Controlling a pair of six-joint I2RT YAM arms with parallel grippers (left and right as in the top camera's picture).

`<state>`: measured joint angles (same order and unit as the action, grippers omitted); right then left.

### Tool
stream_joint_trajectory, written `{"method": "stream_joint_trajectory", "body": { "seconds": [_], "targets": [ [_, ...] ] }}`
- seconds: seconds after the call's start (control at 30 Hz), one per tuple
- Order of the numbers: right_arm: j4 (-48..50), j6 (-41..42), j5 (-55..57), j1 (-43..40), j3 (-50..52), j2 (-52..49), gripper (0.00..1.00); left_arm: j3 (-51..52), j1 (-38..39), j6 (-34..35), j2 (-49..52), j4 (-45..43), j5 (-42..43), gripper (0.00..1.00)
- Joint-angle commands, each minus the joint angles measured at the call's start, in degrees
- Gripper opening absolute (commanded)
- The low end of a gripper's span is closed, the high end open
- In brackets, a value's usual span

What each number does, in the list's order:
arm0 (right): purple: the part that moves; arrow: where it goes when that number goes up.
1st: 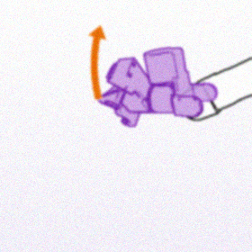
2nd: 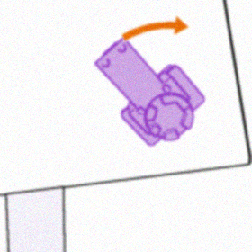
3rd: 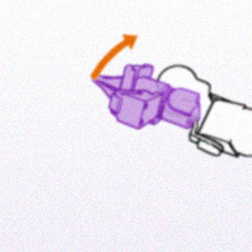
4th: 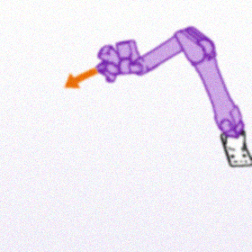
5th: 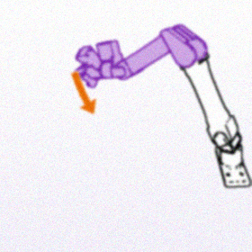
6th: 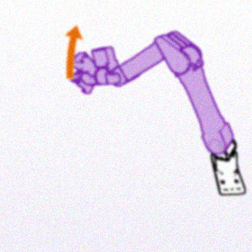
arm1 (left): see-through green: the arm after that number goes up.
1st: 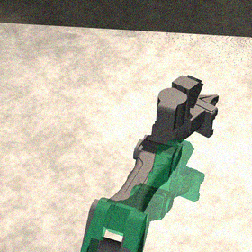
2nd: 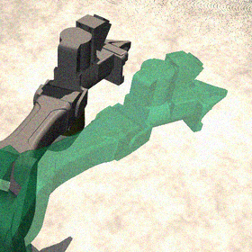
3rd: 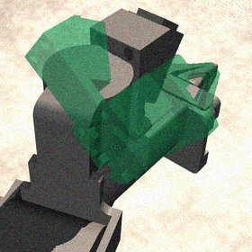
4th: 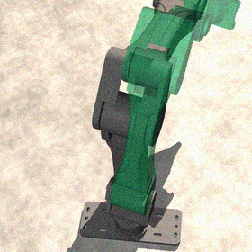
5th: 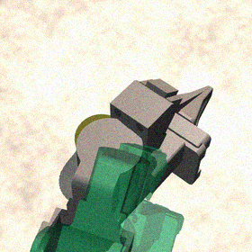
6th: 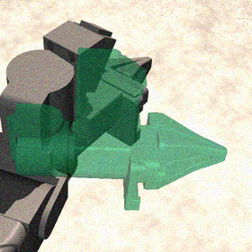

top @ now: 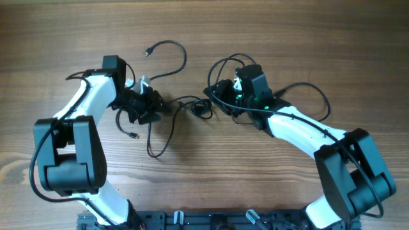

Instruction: Untangle cables

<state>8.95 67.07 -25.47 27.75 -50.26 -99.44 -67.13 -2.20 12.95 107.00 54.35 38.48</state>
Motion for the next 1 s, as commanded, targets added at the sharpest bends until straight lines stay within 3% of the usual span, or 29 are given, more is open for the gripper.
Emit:
{"method": "stream_joint_trajectory", "body": {
  "seconds": [0.0, 0.37, 0.83, 0.97],
  "targets": [
    [0.2, 0.5, 1.4, 1.8, 0.2, -0.8, 0.44, -0.7, 0.1, 4.2, -1.3, 3.5, 1.8, 0.5],
    [0.9, 0.7, 12.2, 4.9, 0.2, -1.3, 0.45, 1.4, 0.5, 4.3, -1.3, 4.4, -3.0, 0.57],
    [5.2, 6.4, 10.1, 5.1, 0.2, -6.9, 0.45, 4.3, 4.6, 4.3, -1.2, 2.4, -1.7, 0.54],
    [5.2, 6.5, 11.1, 5.3, 0.2, -7.1, 0.45, 4.3, 5.3, 4.3, -1.2, 2.5, -1.7, 0.48]
  ]
}}
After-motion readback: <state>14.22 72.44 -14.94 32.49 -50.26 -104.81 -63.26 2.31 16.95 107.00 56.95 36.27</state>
